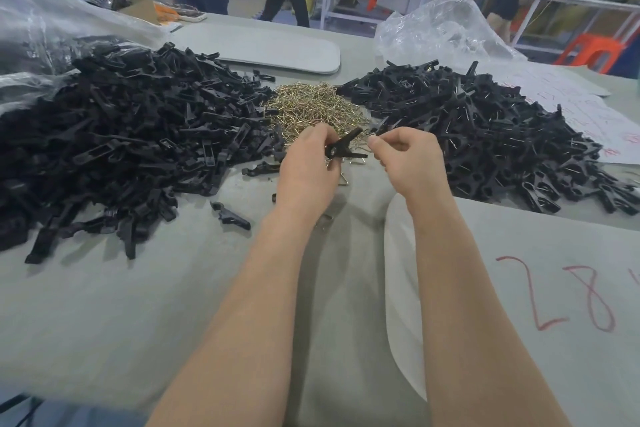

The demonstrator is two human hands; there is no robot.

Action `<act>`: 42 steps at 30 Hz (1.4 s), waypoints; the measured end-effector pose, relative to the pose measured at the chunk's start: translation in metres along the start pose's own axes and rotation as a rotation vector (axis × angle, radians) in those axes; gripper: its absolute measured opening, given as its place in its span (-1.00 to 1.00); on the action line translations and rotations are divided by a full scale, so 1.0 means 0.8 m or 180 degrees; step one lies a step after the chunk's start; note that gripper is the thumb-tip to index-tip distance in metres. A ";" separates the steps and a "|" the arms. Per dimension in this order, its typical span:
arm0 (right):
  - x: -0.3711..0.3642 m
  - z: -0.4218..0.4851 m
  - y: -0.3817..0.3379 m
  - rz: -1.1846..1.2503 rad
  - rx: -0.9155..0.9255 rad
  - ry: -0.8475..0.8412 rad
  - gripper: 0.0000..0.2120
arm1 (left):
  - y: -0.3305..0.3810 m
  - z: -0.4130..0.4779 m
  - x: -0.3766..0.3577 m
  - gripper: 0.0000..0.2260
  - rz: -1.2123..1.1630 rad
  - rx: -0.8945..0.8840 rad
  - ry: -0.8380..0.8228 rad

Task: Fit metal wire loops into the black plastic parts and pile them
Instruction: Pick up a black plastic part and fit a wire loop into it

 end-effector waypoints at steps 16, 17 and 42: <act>-0.006 -0.001 0.004 0.0311 -0.0046 -0.0438 -0.83 | -0.003 0.003 -0.009 -0.81 -0.0122 -0.0226 -0.0267; -0.005 -0.001 0.005 0.0324 -0.0055 -0.0431 -0.83 | -0.004 0.003 -0.009 -0.81 -0.0182 -0.0211 -0.0275; -0.001 -0.001 0.008 0.0043 -0.0177 -0.0437 -0.80 | -0.008 0.003 -0.011 -0.73 -0.0767 -0.0110 -0.0430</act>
Point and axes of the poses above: each hand's wrist, its own z-axis towards the middle knuckle, its own x-axis out of the back of the hand, y = z × x, the point moved 7 cm from there along z, towards the middle knuckle, and after that the axes turned 12 degrees about -y, right-handed, at the moved point
